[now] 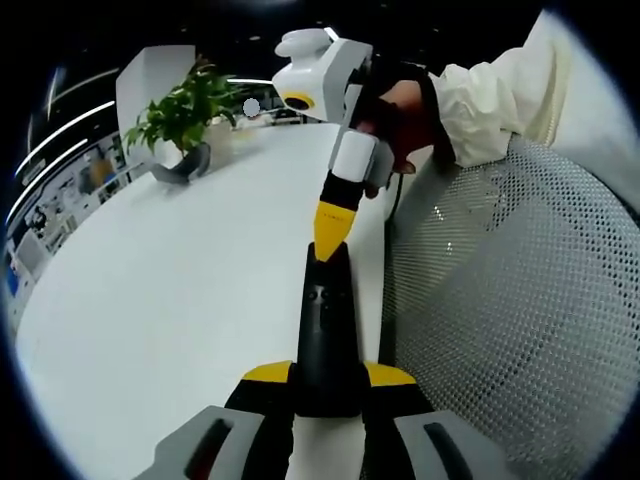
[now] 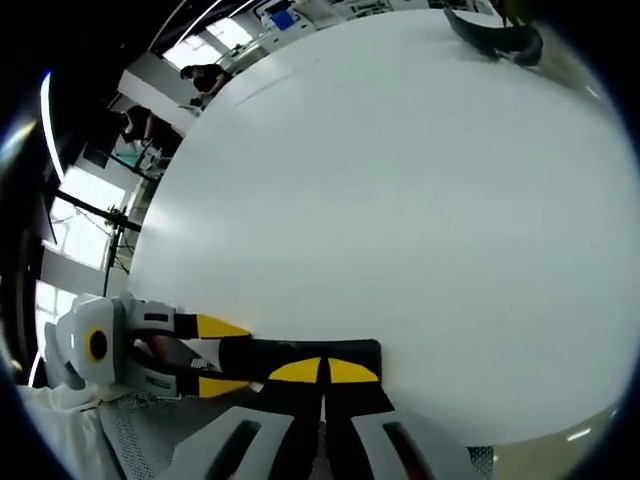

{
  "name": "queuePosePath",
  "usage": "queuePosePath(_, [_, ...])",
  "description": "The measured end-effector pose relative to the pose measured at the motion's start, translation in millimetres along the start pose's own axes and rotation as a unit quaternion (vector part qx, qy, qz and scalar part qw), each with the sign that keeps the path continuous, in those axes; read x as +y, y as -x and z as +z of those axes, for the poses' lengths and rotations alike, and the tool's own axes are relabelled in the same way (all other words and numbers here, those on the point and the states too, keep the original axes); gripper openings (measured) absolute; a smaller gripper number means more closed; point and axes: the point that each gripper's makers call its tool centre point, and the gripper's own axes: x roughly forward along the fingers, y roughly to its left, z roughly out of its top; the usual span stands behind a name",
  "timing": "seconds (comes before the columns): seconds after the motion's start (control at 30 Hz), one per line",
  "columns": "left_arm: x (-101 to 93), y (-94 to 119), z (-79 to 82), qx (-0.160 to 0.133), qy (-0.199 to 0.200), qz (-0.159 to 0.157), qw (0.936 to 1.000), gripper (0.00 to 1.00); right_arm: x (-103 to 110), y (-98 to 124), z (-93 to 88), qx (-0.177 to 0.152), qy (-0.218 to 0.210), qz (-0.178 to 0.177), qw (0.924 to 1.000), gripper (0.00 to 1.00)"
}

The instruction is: Press the specified remote control buttons in sequence, fully releasing each button before pressing the next.

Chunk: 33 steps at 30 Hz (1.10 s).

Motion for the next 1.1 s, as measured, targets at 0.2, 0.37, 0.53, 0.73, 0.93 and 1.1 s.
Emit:
queuePosePath(0.2, [0.0,-0.4,0.3,0.0,0.0,0.0,1.0,0.25,-0.3,-0.6,0.9,-0.003,0.019,-0.01,0.9998,0.0])
queuePosePath(0.37, [-0.1,-0.2,0.1,0.0,-0.001,0.0,1.0,0.25,-2.5,-1.7,2.2,0.001,0.021,-0.005,0.9998,0.0])
queuePosePath(0.53, [-0.4,-0.4,0.7,-0.001,-0.003,-0.001,1.0,0.24,1.9,-3.3,3.8,-0.003,0.018,0.007,0.9998,0.0])
queuePosePath(0.73, [-3.9,-1.5,2.1,-0.003,-0.011,-0.006,0.9999,0.24,7.2,-4.7,7.5,-0.016,0.022,0.023,0.9994,0.0])
queuePosePath(0.93, [-3.4,-2.1,2.1,-0.003,-0.009,-0.007,0.9999,0.25,9.0,-9.1,1.0,0.001,0.032,0.015,0.9994,0.0])
queuePosePath(1.1, [-3.3,-2.4,2.2,-0.003,-0.008,-0.007,0.9999,0.25,10.0,-7.5,1.3,-0.003,0.028,0.022,0.9994,0.0])
